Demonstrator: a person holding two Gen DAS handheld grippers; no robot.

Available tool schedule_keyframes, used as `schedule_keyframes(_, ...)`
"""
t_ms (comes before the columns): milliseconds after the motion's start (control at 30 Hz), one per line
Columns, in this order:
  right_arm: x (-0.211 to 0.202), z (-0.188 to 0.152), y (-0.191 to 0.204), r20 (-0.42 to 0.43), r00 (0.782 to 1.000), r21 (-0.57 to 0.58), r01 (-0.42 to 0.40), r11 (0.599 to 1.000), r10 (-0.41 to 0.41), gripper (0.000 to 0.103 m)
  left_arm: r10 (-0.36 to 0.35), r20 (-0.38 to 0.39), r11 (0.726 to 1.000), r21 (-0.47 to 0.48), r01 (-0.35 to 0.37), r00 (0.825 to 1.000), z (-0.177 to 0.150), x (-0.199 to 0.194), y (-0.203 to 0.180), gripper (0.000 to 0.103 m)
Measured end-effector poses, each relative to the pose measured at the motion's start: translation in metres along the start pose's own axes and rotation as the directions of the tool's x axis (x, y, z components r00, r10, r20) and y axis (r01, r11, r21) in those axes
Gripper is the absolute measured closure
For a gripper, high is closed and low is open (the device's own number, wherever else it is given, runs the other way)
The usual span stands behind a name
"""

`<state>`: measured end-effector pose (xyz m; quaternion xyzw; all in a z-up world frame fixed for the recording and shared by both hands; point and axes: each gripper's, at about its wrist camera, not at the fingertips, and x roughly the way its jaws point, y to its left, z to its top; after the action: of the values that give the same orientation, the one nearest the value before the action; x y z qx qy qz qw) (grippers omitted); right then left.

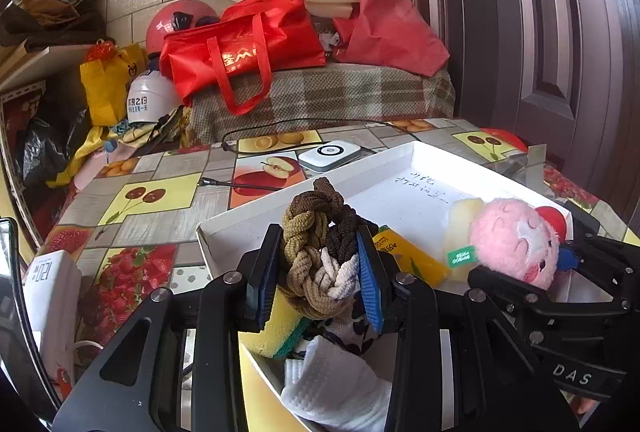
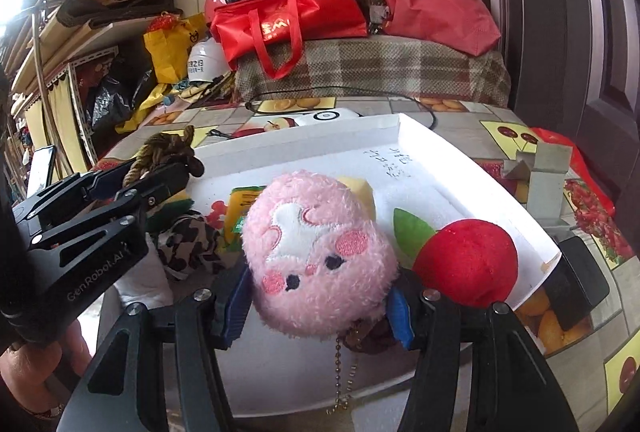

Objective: Organize soft objects
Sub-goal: 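Carry the rope toy and plush pig into the white box and open both tools, then withdraw both open tools from the box toward the remaining items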

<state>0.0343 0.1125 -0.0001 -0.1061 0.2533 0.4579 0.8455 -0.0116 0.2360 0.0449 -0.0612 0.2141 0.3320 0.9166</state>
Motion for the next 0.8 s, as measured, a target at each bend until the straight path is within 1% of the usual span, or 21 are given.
schedule_keyframes(33, 0.001, 0.002, -0.004, 0.006, 1.0, 0.022, 0.029, 0.999, -0.03, 0.046, 0.001, -0.006, 1.0, -0.007, -0.001, 1.0, 0.001, 0.002, 0.001, 0.068)
schedule_keyframes(100, -0.002, 0.005, -0.012, 0.052, 0.995, 0.076, 0.078, 0.994, -0.082, 0.046, 0.0, -0.015, 1.0, -0.011, 0.0, 1.0, 0.002, 0.006, 0.002, 0.068)
schedule_keyframes(133, -0.003, 0.006, -0.015, 0.064, 0.994, 0.092, 0.083, 0.992, -0.089, 0.046, -0.002, -0.017, 1.0, -0.007, 0.002, 1.0, 0.002, 0.006, 0.001, 0.068)
schedule_keyframes(167, -0.001, 0.007, -0.015, 0.058, 0.995, 0.096, 0.081, 0.992, -0.087, 0.046, -0.003, -0.019, 1.0, 0.0, 0.003, 1.0, 0.002, 0.007, 0.0, 0.068)
schedule_keyframes(233, 0.0, 0.007, -0.012, 0.056, 0.996, 0.079, 0.067, 0.995, -0.071, 0.046, 0.002, -0.012, 1.0, 0.021, -0.002, 1.0, 0.003, 0.008, -0.005, 0.068)
schedule_keyframes(367, -0.007, 0.007, 0.005, 0.102, 0.993, -0.005, 0.053, 0.999, -0.053, 0.046, 0.018, 0.002, 0.998, 0.06, -0.018, 1.0, 0.004, 0.009, -0.012, 0.067)
schedule_keyframes(433, -0.008, 0.008, 0.014, 0.114, 0.992, -0.05, 0.061, 0.997, -0.054, 0.046, 0.019, 0.008, 0.998, 0.057, -0.019, 1.0, 0.004, 0.008, -0.01, 0.063)
schedule_keyframes(467, -0.007, 0.008, 0.017, 0.115, 0.992, -0.068, 0.064, 0.996, -0.056, 0.044, 0.02, 0.014, 0.999, 0.048, -0.021, 1.0, 0.005, 0.007, -0.008, 0.057)
schedule_keyframes(533, -0.006, 0.008, 0.021, 0.117, 0.991, -0.086, 0.077, 0.993, -0.067, 0.043, 0.062, 0.028, 0.998, 0.023, -0.063, 0.998, 0.005, 0.004, -0.004, 0.047)
schedule_keyframes(600, -0.007, 0.009, 0.018, 0.124, 0.989, -0.073, 0.091, 0.993, -0.082, 0.034, 0.11, 0.049, 0.994, -0.015, -0.109, 0.993, 0.004, 0.0, 0.003, 0.022)
schedule_keyframes(633, -0.008, 0.009, 0.014, 0.132, 0.987, -0.054, 0.102, 0.993, -0.094, 0.023, 0.124, 0.062, 0.992, -0.038, -0.121, 0.99, 0.004, -0.004, 0.006, 0.016)
schedule_keyframes(667, -0.01, 0.009, 0.011, 0.14, 0.985, -0.035, 0.106, 0.994, -0.1, 0.016, 0.139, 0.075, 0.989, -0.057, -0.135, 0.988, 0.003, -0.006, 0.009, 0.007)
schedule_keyframes(700, -0.011, 0.009, 0.009, 0.149, 0.984, -0.028, 0.102, 0.994, -0.097, 0.015, 0.155, 0.079, 0.986, -0.07, -0.149, 0.985, 0.003, -0.008, 0.012, 0.0)
schedule_keyframes(800, -0.014, 0.008, 0.012, 0.171, 0.98, -0.039, 0.113, 0.993, -0.105, 0.01, 0.16, 0.07, 0.985, -0.083, -0.154, 0.985, 0.003, -0.007, 0.014, 0.0)
